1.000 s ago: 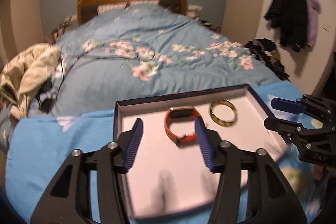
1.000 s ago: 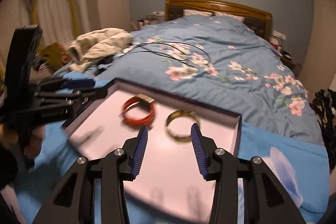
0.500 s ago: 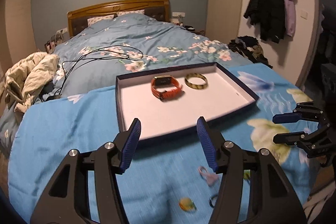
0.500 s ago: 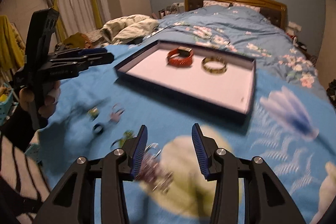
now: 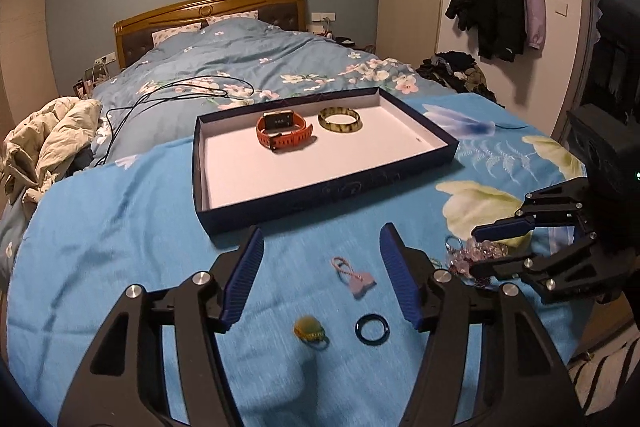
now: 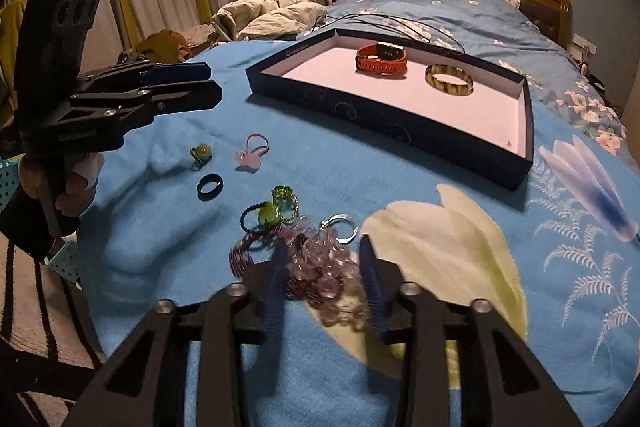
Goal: Organize jewelry
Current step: 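Grasp the clear crystal bead bracelet with the right tool while the left tool grasps the pink heart charm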
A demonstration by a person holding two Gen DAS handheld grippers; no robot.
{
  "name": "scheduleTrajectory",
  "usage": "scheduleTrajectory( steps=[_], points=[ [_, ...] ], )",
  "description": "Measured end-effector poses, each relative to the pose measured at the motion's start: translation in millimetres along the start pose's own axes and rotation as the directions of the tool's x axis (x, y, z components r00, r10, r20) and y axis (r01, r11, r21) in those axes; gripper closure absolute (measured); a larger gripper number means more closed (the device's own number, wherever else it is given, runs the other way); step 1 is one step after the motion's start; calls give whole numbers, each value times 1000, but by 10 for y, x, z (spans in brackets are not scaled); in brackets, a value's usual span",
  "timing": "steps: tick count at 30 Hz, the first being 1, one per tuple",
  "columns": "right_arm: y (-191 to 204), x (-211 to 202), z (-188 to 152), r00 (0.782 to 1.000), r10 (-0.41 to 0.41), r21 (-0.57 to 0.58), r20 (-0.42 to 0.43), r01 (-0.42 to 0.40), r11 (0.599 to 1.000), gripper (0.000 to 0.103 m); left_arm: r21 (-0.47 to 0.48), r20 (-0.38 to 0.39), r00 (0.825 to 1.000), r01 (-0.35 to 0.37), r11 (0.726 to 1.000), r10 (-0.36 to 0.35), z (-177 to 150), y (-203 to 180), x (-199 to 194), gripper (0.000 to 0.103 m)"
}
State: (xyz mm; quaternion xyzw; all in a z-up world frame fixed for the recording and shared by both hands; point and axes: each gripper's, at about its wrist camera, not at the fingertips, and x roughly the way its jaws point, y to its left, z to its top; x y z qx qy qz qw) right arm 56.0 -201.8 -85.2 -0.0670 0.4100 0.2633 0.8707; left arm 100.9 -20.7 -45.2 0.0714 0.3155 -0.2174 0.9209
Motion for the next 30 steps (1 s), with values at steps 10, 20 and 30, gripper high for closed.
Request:
scheduleTrajectory(
  steps=[10, 20, 30],
  points=[
    [-87, -102, -12, 998, 49, 54, 30, -51, 997, 95, 8, -5, 1000, 9, 1000, -9, -63, -17, -8, 43],
    [-240, -276, 22, 994, 41, 138, 99, -55, 989, 95, 48, -33, 999, 39, 998, -37, -174, -115, 33, 43],
    [-407, -490, 102, 982, -13, 188, 186, -22, 982, 95, 39, -132, 990, 58, 998, -53, -187, -170, 300, 50]
  ],
)
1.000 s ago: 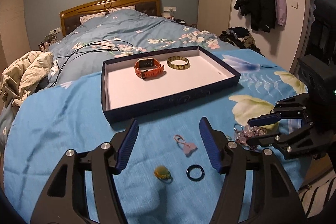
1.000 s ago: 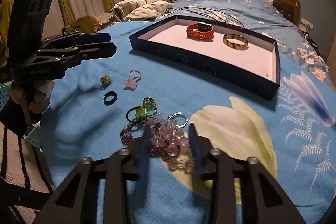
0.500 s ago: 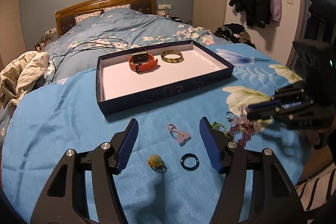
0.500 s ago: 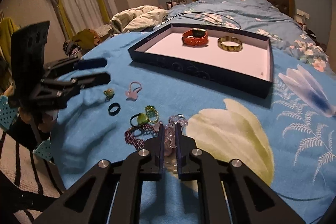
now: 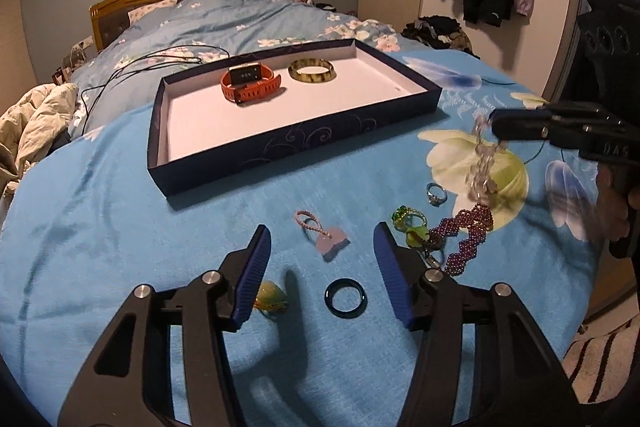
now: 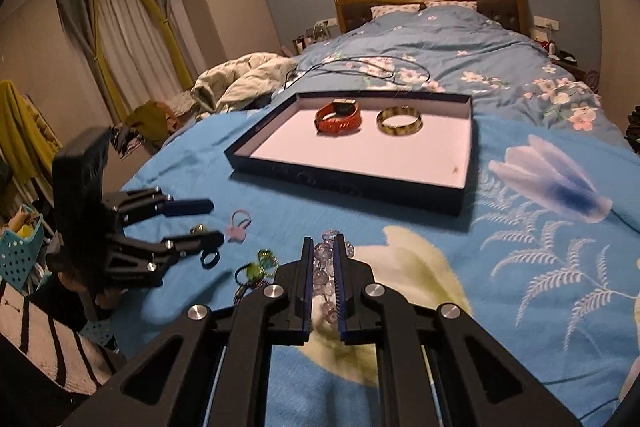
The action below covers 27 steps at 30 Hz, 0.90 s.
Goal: Organize jewelry
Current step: 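Grasp the clear crystal bead bracelet with the right tool while the left tool grasps the pink heart charm, then carry the crystal bracelet in the right tool while the left tool carries the charm into the box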
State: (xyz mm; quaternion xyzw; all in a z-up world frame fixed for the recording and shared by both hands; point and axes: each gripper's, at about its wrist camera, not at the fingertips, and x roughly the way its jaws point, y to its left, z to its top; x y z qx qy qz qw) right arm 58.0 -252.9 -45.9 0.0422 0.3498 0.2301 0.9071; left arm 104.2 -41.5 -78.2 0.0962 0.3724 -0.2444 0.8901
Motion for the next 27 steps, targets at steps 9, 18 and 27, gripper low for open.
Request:
scheduleTrajectory(
  steps=[9, 18, 27],
  points=[
    [-79, 5, 52, 999, -21, 20, 29, 21, 1000, 95, -27, -88, 996, 8, 1000, -10, 50, 31, 210, 62],
    [-131, 70, 20, 999, -20, 53, 35, 18, 998, 95, -44, -109, 994, 20, 999, -25, 73, 50, 299, 84],
    [-103, -12, 82, 997, -17, 52, 77, 13, 999, 95, -58, -81, 996, 27, 998, -32, 96, 61, 252, 84]
  ],
)
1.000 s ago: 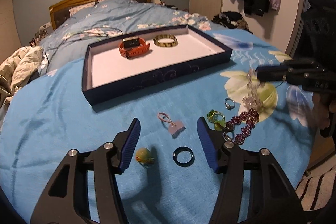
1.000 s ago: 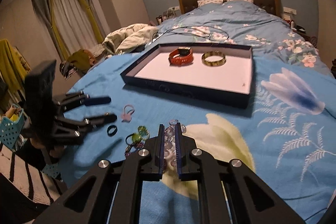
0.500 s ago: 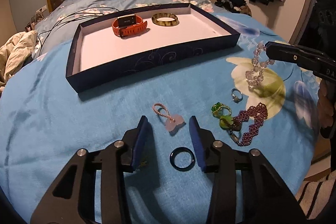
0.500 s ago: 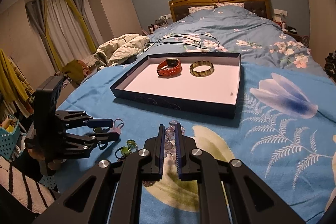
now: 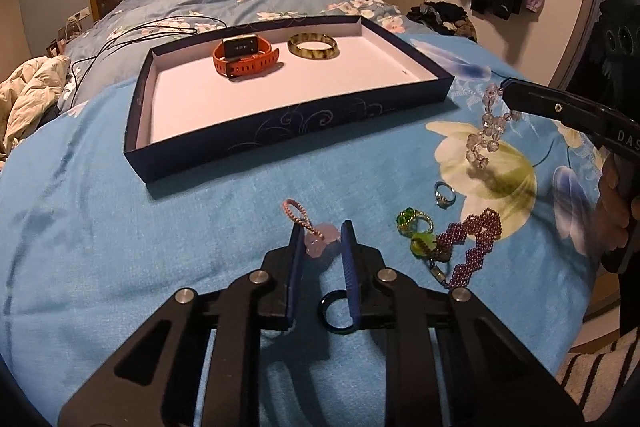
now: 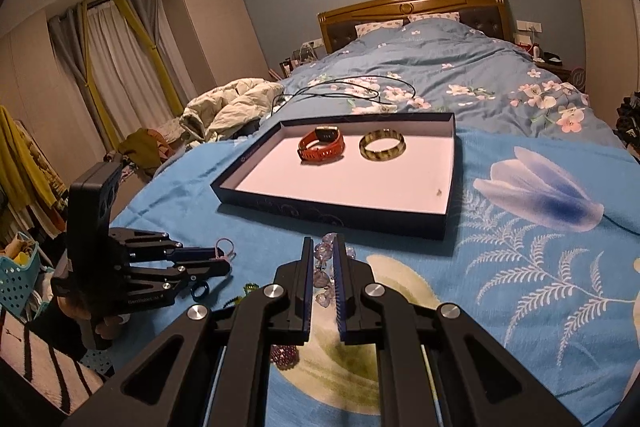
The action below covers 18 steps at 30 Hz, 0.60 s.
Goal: Organize jewelry
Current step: 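Carry the crystal bracelet in the right tool while the left tool carries the charm into the box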
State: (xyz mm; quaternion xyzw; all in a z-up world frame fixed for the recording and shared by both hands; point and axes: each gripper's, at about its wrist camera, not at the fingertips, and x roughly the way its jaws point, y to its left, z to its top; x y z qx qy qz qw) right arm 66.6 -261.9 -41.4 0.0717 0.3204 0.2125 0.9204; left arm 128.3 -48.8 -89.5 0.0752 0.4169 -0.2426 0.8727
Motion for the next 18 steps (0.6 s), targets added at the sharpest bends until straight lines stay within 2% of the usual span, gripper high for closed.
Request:
scheduleTrajectory(
  steps=[10, 18],
  points=[
    [36, -66, 145, 999, 9, -9, 49, -9, 1000, 95, 3, 73, 997, -31, 1000, 31, 85, -6, -214, 84],
    [82, -111, 313, 995, 12, -28, 98, -9, 1000, 95, 21, 145, 988, -54, 998, 50, 272, -6, -395, 84]
  ],
)
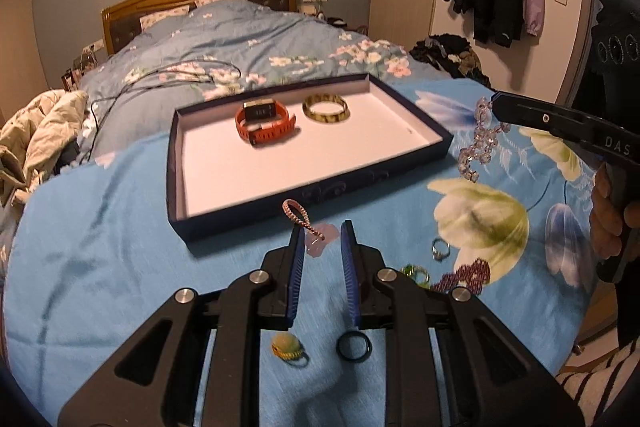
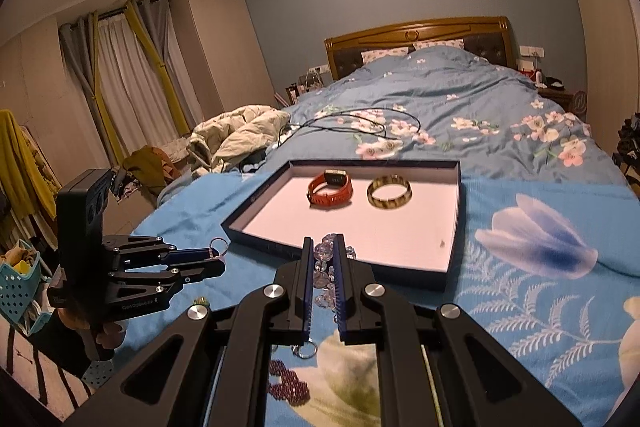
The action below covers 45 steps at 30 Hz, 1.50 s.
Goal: Organize jewelry
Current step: 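Carry the crystal bracelet in the right tool while the left tool carries the charm into the box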
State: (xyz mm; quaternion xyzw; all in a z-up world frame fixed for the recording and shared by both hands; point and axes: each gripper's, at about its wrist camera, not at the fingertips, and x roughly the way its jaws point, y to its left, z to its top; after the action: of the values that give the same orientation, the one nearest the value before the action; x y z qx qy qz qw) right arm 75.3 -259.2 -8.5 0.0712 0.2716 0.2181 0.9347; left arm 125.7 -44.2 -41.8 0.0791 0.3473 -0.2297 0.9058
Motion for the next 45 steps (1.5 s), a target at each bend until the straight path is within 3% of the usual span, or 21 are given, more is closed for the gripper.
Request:
scheduleTrajectory(
  steps=[16, 45],
  points=[
    [-58, 203, 307, 999, -21, -27, 29, 22, 999, 95, 26, 62, 997, -38, 999, 36, 335, 76, 61, 84],
    [-348, 1008, 602, 997, -67, -46, -47, 65, 997, 95, -9, -4, 1000, -29, 1000, 29, 677, 336, 700, 84]
  ],
)
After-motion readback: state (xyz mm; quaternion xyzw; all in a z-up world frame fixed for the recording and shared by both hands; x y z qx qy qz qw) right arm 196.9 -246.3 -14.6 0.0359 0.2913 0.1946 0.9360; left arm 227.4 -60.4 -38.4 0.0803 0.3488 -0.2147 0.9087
